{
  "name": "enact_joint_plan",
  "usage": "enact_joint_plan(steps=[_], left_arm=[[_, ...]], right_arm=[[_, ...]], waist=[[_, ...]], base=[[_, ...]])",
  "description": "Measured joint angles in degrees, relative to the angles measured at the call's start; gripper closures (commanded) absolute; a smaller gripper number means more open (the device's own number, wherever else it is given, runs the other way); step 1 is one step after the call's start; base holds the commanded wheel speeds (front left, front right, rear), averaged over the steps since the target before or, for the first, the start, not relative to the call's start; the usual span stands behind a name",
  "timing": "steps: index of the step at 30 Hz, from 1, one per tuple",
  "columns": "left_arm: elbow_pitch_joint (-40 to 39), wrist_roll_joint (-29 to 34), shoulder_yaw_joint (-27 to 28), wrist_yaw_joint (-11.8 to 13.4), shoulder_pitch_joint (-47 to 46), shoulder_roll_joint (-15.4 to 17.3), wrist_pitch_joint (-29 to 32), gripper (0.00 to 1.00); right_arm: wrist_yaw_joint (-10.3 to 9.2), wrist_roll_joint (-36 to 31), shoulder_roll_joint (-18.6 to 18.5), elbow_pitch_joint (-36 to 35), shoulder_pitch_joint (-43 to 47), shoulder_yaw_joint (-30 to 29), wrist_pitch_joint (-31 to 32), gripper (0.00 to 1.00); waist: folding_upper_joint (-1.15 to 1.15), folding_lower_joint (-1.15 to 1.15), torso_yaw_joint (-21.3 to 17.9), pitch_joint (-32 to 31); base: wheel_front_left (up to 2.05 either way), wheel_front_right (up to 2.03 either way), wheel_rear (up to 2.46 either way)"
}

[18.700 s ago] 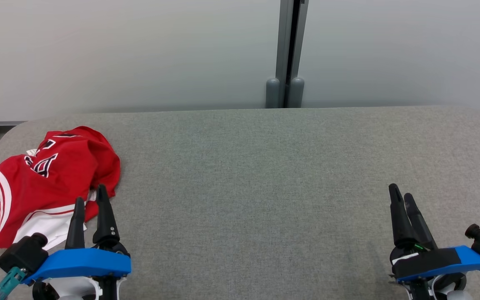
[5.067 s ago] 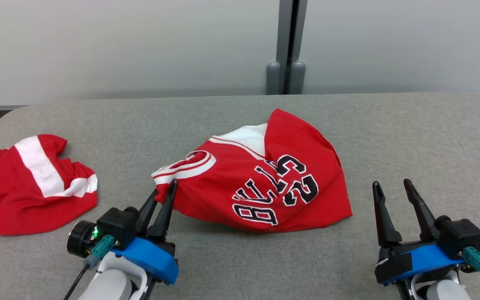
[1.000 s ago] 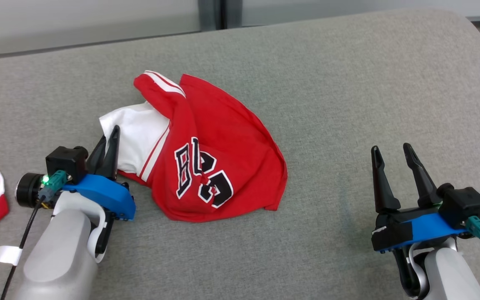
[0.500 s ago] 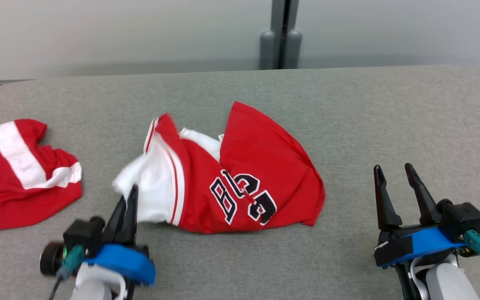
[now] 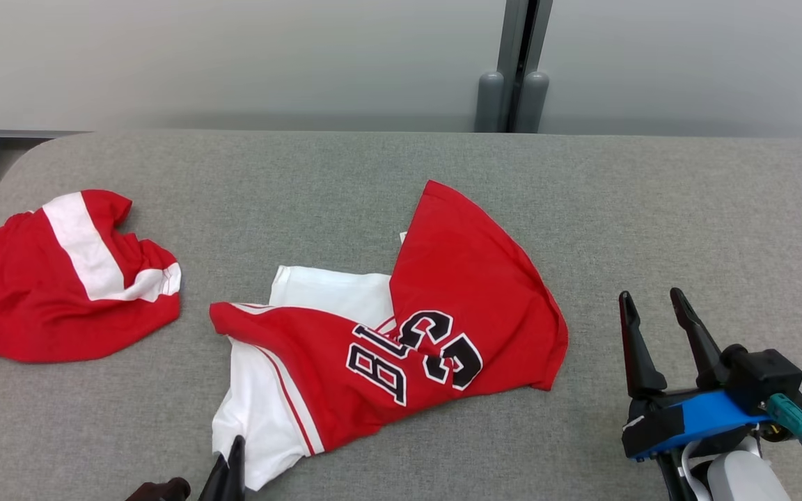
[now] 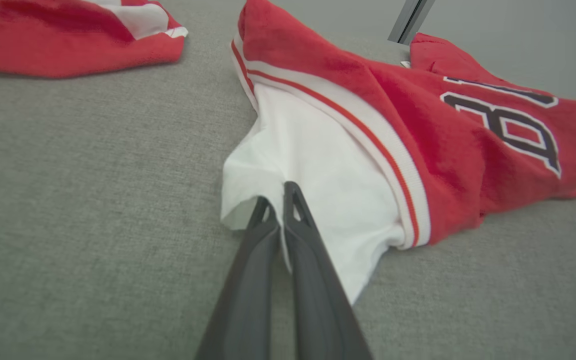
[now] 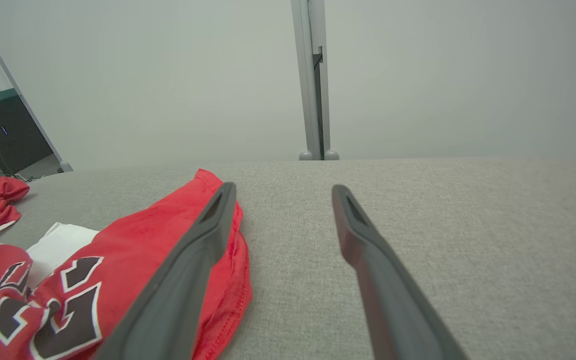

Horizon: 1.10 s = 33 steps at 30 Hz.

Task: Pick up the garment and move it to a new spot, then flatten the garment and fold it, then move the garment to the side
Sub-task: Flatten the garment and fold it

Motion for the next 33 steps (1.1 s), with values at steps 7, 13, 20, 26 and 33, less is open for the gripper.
enact_joint_plan(steps=[7,13,20,26,33], left_arm=[[-1.96,0.96,1.72,1.48,-0.14,1.37,-1.33,0.00],[-8.45,3.42,4.53,3.01,-4.63,6.09,-1.55,0.00],[-12.27,4.69,5.98,1.46,-15.83,11.13,2.11,0.00],[-10.31,5.02,5.16,-1.35,-25.74,13.71,5.97,0.00],[-2.36,4.03,2.85,-3.81,-30.57,14.01,10.82,0.00]], right_arm=[[0.00,0.00,0.00,0.38,0.05,0.31,0.01,0.00],[0.00,0.20,0.01,0.27,0.24,0.48,0.01,0.00],[0.00,0.35,0.01,-0.49,0.02,0.81,0.01,0.00],[0.00,0.96,-0.02,-1.36,-1.26,0.73,0.00,0.00],[0.00,2.13,-0.02,-1.85,-1.86,0.81,0.00,0.00]], waist=[[0.00,0.00,-0.95,-0.91],[0.00,0.00,-3.11,-0.85],[0.00,0.00,-6.51,0.94],[0.00,0.01,-9.40,4.03],[0.00,0.01,-11.78,6.68]], base=[[0.00,0.00,0.00],[0.00,0.00,0.00],[0.00,0.00,0.00],[0.00,0.00,0.00],[0.00,0.00,0.00]])
